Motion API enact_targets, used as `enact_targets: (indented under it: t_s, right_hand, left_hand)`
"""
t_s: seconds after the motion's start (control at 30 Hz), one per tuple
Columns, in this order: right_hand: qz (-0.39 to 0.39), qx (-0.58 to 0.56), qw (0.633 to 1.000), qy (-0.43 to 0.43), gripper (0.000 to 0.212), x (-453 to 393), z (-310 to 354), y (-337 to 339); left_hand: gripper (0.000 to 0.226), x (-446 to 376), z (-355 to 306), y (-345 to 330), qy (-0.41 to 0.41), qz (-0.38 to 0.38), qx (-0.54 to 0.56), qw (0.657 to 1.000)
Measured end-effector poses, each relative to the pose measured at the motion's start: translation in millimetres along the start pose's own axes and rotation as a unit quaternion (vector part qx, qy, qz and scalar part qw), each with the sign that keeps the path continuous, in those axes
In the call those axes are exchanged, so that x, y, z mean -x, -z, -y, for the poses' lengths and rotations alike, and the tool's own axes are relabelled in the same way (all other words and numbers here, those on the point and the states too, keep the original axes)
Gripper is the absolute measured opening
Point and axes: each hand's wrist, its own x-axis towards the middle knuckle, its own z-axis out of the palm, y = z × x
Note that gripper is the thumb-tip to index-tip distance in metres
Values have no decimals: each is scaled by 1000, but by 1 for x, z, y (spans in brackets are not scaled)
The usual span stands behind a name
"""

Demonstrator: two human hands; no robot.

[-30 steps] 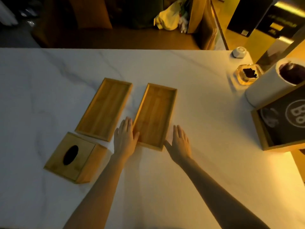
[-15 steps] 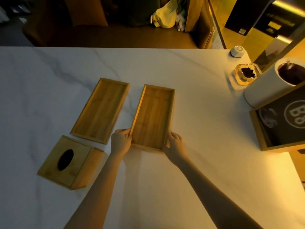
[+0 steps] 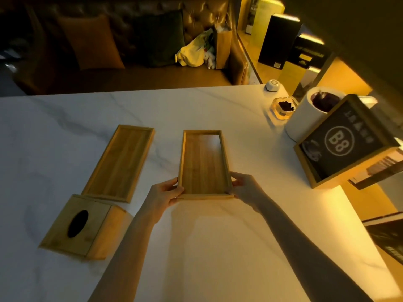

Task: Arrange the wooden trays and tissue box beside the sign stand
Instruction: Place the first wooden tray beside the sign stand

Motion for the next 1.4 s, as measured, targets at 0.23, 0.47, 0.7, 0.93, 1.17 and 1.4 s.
enact_targets:
  t_s: [0.23, 0.47, 0.7, 0.93, 1.17, 1.4]
  right_hand:
    - [-53, -4, 998, 39, 52, 28, -2, 50]
    - [-116, 18, 991, 68, 52, 40, -24, 100]
    - [-183, 17, 979, 82, 49, 41, -58, 132]
    - [-224, -14, 972, 72, 44, 31, -82, 147]
    - [-238, -19, 970, 34, 41, 9, -102, 154]
    - [-257, -23, 966, 14, 37, -16, -116, 155]
  left_hand:
    - [37, 4, -19, -49, -60, 34, 3, 998]
    - [33, -2, -29, -112, -119, 5, -74, 990]
    - [35, -15, -27, -169, -145, -19, -138, 979]
    - [38, -41, -17, -202, -116, -31, -176, 977]
    - [38, -63, -8, -219, -126, -48, -215, 967]
    - [36, -84, -4, -229, -111, -70, -217, 967]
